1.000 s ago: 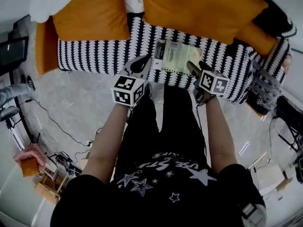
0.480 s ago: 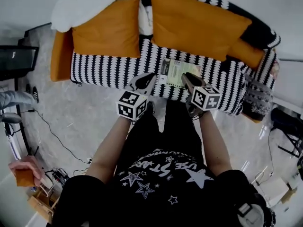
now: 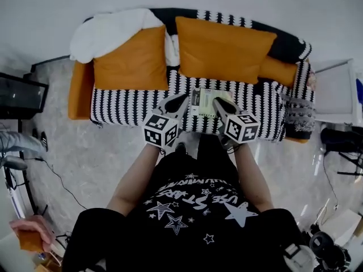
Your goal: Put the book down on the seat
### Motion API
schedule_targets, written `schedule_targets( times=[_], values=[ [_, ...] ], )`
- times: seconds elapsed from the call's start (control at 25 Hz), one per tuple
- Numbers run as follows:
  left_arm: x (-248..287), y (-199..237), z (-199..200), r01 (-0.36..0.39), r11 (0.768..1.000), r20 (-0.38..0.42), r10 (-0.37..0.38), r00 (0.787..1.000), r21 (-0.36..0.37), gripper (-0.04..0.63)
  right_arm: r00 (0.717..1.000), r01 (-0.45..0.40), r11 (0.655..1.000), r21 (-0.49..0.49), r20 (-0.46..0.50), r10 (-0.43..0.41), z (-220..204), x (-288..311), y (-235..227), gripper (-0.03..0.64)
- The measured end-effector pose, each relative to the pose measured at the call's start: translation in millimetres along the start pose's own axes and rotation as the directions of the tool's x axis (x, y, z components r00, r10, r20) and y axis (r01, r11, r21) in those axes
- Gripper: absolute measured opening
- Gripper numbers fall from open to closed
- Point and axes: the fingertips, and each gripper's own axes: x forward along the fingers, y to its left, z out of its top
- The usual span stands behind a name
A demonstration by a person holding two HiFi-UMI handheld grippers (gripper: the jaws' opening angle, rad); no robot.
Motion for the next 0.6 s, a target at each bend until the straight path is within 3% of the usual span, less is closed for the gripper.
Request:
schedule_targets(
  times=[0.16,0.32,0.6],
  values=[
    [-19.7,-13.1,9.3,0.048,0.998,0.023,-0.049,0.999,0.041,0.017,0.997,0.012,0.999,0.039,0.075,-0.014,2.2,-18.1,20.8,0.046],
    [-33.9,-32.0,0.0,0.127,0.979,-0.024,-0.125,0.992,0.159,0.017,0.993,0.036,0.998,0.05,0.112,-0.041,-1.6,-35.2,36.4,0.046],
    [-57.4,-40.7,-8.4,0.155,0.981,-0.019,-0.154,0.988,0.114,0.017,0.988,0.028,0.997,0.066,0.15,-0.038,-11.1,-60.4,65.9,0.046]
  ],
)
